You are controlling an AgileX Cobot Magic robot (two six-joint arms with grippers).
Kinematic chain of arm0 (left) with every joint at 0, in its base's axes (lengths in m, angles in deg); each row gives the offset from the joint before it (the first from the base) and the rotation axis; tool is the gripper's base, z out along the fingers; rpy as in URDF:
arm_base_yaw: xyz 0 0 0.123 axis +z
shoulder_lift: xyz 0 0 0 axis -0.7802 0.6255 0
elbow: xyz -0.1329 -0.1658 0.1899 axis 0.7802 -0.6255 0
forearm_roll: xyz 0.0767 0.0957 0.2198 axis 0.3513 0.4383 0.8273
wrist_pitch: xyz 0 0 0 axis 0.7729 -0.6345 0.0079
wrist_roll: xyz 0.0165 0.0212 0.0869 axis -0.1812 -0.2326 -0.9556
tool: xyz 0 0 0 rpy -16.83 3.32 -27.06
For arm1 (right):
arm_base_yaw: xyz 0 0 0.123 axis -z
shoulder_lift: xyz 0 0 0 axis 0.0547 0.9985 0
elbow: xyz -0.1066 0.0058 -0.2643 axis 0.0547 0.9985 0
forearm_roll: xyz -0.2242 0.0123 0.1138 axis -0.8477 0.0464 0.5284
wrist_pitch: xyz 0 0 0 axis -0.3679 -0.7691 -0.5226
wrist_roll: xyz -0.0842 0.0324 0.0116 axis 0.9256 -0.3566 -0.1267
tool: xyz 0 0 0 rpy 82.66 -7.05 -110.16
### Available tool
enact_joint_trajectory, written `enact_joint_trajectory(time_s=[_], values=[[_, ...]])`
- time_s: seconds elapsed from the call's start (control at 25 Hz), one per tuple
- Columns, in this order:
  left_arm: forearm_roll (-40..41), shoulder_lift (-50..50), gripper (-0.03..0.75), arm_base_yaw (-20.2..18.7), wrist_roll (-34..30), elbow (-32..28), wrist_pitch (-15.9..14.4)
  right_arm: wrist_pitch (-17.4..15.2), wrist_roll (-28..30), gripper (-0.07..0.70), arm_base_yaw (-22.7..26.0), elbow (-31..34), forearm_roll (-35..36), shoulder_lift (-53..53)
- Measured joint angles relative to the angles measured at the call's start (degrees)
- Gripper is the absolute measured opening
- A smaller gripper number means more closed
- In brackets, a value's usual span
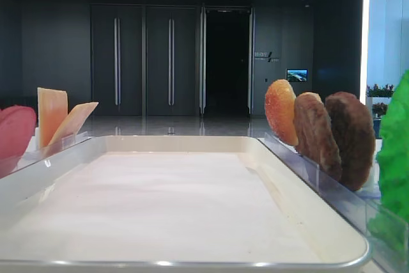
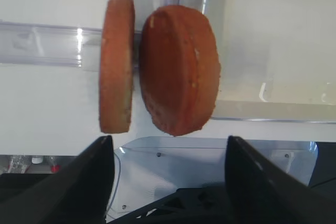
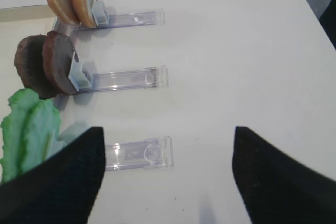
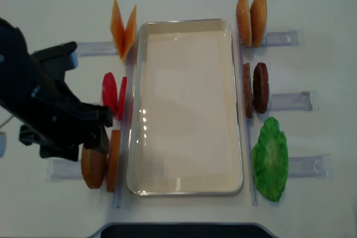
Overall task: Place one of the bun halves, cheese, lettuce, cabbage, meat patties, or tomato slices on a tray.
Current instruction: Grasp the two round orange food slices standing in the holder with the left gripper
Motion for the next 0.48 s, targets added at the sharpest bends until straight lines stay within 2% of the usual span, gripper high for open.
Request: enact_joint_trajectory(time_s=[0.2, 0.48], values=[[0.0, 3.95, 0.503, -3.92, 2.48, 0.0, 2.6, 0.0, 0.0, 0.514, 0.0, 0.0, 0.0, 0.0], [0.68, 7.86, 0.503, -4.22, 2.87, 0.0, 4.72, 0.0, 0.0, 0.514, 0.0, 0.0, 0.0, 0.0]])
